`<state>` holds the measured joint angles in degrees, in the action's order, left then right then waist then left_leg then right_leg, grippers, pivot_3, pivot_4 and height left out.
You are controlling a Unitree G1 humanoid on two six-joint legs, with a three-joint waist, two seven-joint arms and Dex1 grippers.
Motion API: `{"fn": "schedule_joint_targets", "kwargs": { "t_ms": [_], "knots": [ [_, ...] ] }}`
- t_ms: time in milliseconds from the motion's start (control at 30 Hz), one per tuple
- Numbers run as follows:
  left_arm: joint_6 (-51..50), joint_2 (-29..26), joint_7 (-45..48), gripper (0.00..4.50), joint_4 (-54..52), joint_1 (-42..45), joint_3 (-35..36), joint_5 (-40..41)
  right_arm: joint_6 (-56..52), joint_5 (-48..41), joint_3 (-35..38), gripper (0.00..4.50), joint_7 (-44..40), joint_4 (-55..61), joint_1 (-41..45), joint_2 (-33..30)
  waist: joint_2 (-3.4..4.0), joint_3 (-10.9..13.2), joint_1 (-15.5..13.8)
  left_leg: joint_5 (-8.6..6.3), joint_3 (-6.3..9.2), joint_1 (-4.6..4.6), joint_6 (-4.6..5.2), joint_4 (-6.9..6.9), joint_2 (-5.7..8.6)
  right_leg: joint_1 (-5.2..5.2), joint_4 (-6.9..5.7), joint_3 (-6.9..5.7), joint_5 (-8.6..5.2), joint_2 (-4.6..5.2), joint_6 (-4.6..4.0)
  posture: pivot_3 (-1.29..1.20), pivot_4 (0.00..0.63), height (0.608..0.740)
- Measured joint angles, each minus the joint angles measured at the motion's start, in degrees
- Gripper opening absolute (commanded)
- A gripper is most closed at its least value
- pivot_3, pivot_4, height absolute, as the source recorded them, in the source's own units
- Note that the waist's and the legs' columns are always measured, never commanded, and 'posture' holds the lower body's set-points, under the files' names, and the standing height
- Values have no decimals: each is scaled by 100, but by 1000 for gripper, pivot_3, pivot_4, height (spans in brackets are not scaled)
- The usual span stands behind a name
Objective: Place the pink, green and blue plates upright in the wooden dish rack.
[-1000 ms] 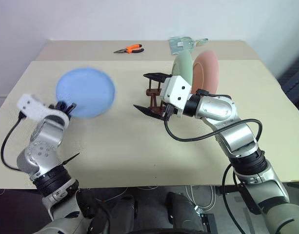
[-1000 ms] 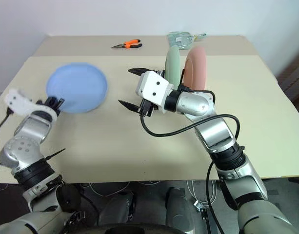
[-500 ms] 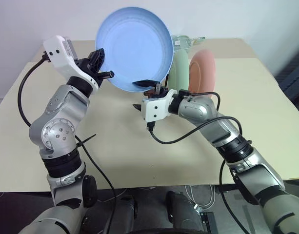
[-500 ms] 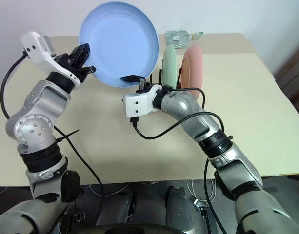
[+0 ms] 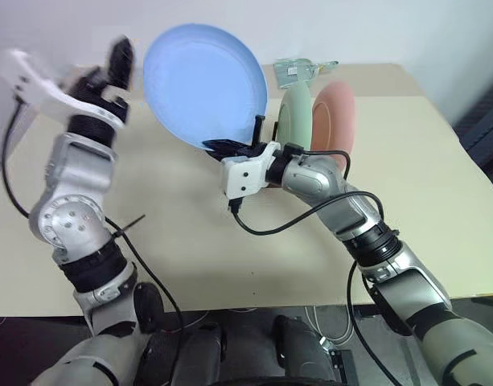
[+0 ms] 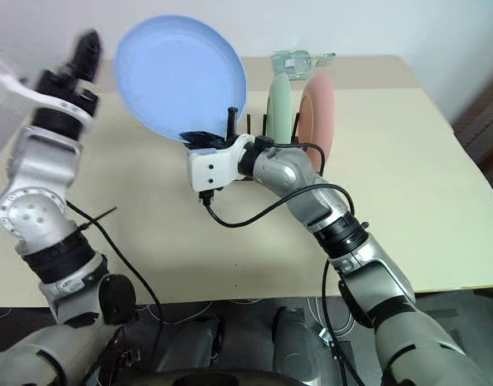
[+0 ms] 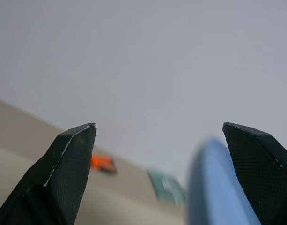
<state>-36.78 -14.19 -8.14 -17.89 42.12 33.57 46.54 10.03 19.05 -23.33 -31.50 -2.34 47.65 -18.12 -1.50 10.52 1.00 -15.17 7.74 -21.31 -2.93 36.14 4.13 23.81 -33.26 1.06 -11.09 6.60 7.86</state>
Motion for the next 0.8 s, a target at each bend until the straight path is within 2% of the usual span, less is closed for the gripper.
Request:
{"fn": "schedule_joint_targets", "kwargs": {
  "t_ms": [100, 167, 300, 433, 600, 800],
  "knots": [
    [488, -777, 465, 4152, 319, -655, -170, -741, -580, -960, 545, 0, -59, 432, -43, 465, 4, -2, 18, 0, -3, 4, 1, -10, -2, 5, -3, 7, 2, -5, -3, 0, 150, 740],
    [730, -1060, 871, 4152, 451, -1340, -541, -1260, -1214, -1763, 983, 0, -90, 754, -45, 762, 5, -3, -13, -5, -2, 1, 11, -7, -2, 4, -3, 7, 5, -5, -8, 0, 150, 740],
    [1167, -1067, 1626, 4152, 458, -2514, -1574, -2005, -2937, -3582, 1696, 0, 86, 1547, -172, 1433, -4, -8, -64, -11, 13, -7, 21, -1, -1, 4, -2, 2, 8, -5, -16, 0, 150, 740],
    [1521, -985, 2429, 4152, 248, -3304, -2622, -2348, -4689, -5320, 2596, 0, 1175, 1980, -279, 2117, 1, -7, -22, -10, 13, -10, 19, -13, -6, 31, -15, 6, 7, -7, -35, 0, 150, 740],
    [1724, -1232, 3320, 4152, -43, -3792, -3372, -2611, -5646, -6278, 3251, 0, 2419, 2014, -299, 2456, 31, -7, 8, -10, 8, -10, 19, -26, -10, 53, -24, 10, 0, -17, -53, 0, 150, 740],
    [1718, -1231, 3607, 4152, -143, -3799, -3507, -2668, -5875, -6506, 3307, 0, 2956, 1906, -298, 2471, 32, -9, 7, -9, 7, -10, 20, -23, -10, 50, -24, 10, 6, -17, -40, 0, 150, 740]
  ]
}}
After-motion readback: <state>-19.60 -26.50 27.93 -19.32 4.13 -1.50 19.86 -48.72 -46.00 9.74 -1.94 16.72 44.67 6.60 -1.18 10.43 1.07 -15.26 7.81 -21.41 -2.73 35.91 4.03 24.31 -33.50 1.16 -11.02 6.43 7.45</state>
